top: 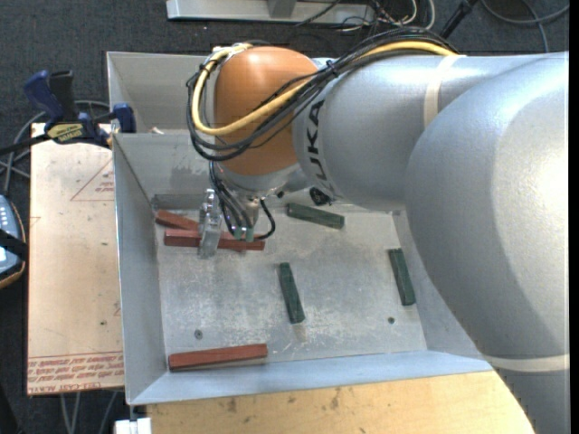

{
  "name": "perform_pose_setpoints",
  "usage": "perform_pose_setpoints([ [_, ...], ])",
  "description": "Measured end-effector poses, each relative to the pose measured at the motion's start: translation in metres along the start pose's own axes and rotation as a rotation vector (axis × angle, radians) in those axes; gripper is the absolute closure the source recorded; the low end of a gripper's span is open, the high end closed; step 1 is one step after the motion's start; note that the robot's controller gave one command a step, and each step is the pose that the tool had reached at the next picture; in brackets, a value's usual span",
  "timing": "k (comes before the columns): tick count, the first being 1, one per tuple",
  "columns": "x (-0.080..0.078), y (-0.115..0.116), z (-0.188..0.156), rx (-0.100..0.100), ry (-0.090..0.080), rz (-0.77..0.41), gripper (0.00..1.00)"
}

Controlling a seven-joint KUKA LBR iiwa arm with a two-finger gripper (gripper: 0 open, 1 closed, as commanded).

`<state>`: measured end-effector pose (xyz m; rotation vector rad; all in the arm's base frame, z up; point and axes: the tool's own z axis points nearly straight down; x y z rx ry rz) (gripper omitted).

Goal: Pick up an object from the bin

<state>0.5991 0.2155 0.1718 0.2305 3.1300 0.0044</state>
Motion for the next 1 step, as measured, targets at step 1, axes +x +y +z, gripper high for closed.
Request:
perform_pose_setpoints([
  [1,-0.0006,0.0002,-0.0006,0.001,0.001,0.000,1.00],
])
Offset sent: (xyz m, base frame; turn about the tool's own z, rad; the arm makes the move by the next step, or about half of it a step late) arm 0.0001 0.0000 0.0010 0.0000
